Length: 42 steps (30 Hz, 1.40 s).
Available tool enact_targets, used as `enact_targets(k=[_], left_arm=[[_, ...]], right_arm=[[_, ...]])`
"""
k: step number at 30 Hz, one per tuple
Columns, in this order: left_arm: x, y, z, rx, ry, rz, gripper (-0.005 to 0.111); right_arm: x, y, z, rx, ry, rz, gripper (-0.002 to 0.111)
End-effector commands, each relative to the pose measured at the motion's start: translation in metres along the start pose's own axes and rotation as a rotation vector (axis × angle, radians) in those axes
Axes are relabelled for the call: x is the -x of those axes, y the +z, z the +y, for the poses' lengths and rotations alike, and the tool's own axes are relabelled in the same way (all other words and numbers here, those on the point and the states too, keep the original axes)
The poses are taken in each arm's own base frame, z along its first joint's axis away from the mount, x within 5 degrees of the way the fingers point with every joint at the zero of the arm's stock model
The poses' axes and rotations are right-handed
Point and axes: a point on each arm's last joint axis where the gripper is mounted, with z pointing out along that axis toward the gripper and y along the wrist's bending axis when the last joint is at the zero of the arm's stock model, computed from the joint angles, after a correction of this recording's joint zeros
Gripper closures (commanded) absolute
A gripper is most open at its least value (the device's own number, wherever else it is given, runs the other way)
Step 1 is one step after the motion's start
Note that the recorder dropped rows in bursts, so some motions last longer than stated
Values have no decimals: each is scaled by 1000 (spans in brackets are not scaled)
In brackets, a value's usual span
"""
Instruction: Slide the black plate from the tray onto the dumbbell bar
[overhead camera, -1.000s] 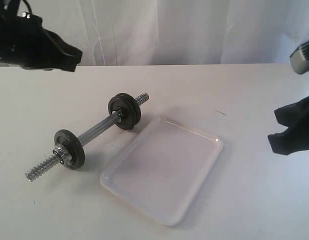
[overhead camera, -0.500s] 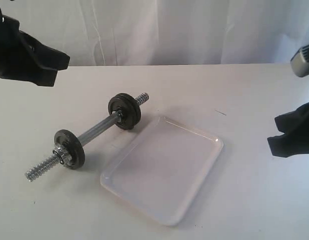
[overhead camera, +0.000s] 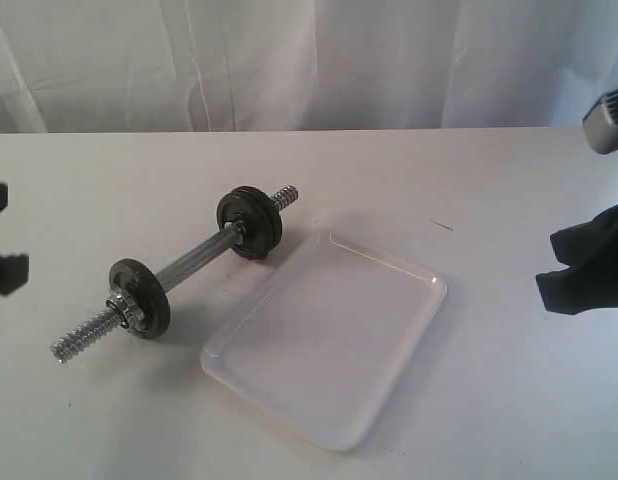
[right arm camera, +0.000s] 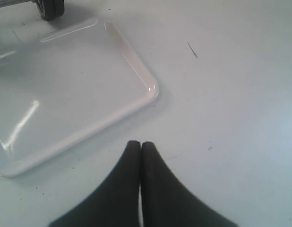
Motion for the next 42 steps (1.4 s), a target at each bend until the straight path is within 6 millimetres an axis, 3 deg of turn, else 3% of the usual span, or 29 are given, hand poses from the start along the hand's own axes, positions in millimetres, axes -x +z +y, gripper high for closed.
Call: enact_targets(k=[1, 14, 16, 21, 32, 42], left_arm=[[-38, -22, -3, -2, -54, 21, 107], [-104, -68, -19, -125, -137, 57, 107], [-101, -75, -19, -138, -178, 1, 107], [-115, -89, -21, -76, -284, 66, 107], [-121, -89, -5, 183, -427, 87, 107], [-121, -90, -4, 195, -385, 98, 107]], right_arm=[[-1, -1, 0, -1, 12, -6, 108], [-1, -1, 0, 0, 12, -4, 108], [-1, -1, 0, 0, 12, -4, 108], [-1, -1, 0, -1, 12, -5, 108], [-1, -1, 0, 0, 12, 1, 108], [-1, -1, 0, 0, 12, 1, 108]])
